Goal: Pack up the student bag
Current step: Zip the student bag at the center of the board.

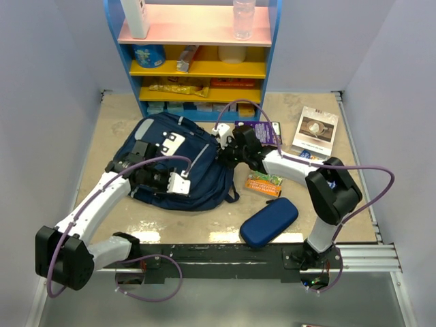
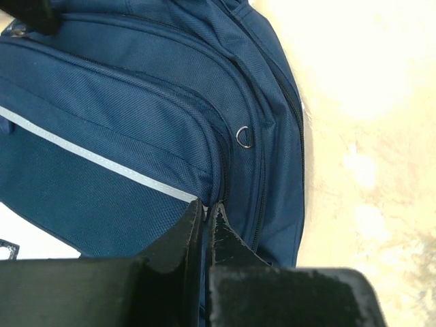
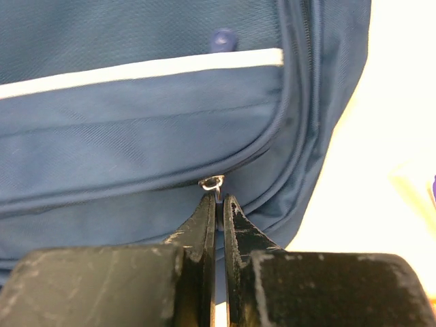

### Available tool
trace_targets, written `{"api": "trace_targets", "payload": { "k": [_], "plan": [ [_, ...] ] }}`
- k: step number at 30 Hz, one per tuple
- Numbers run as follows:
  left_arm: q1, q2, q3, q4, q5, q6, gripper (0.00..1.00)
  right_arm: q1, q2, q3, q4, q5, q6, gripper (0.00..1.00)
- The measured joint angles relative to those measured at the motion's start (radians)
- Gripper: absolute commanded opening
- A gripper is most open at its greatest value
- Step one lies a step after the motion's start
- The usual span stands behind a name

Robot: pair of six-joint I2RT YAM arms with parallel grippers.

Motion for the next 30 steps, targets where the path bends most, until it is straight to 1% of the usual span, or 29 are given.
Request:
{"api": "trace_targets", "payload": {
  "k": [3,8,10,13,14,15,16,17,19,21,23,25,28,30],
  "plan": [
    [0.0,-0.014,-0.027,-0.014,-0.011,0.064,0.06,-0.001,0.018,0.037,-0.056,0.023,0.027,0.0],
    [0.0,-0.019,-0.068,-0.011,-0.042,0.092,0.09,-0.003,0.024,0.035,-0.076,0.033,0.085,0.0],
    [0.002,-0.019,-0.068,-0.003,-0.052,0.09,0.14,-0.003,0.01,0.003,-0.053,0.045,0.113,0.0],
    [0.022,-0.014,-0.086,0.045,-0.084,0.068,0.29,-0.003,-0.033,-0.062,-0.016,0.058,0.149,0.0],
    [0.039,-0.003,-0.09,0.058,-0.111,0.053,0.48,-0.003,-0.053,-0.085,-0.003,0.061,0.161,0.0],
    [0.065,0.013,-0.091,0.071,-0.137,0.036,0.63,-0.004,-0.074,-0.112,0.011,0.064,0.174,0.0],
    [0.089,0.033,-0.086,0.083,-0.158,0.011,0.85,-0.005,-0.095,-0.139,0.026,0.067,0.191,0.0],
    [0.107,0.055,-0.072,0.08,-0.167,-0.017,1.0,-0.002,-0.11,-0.158,0.035,0.07,0.202,0.0],
    [0.126,0.1,-0.008,0.055,-0.16,-0.089,1.0,0.016,-0.127,-0.195,0.061,0.091,0.235,0.0],
    [0.123,0.129,0.086,0.028,-0.113,-0.178,1.0,0.053,-0.126,-0.214,0.086,0.111,0.26,0.0],
    [0.084,0.134,0.185,0.037,-0.075,-0.292,1.0,0.104,-0.125,-0.232,0.121,0.114,0.291,0.0],
    [-0.005,0.111,0.232,0.103,-0.06,-0.413,1.0,0.148,-0.125,-0.252,0.166,0.109,0.325,0.0],
    [-0.187,0.046,0.192,0.216,-0.079,-0.556,1.0,0.187,-0.125,-0.29,0.229,0.092,0.37,0.0],
    [-0.267,0.042,0.161,0.249,-0.09,-0.608,1.0,0.188,-0.126,-0.311,0.259,0.082,0.393,0.0]
  ]
}}
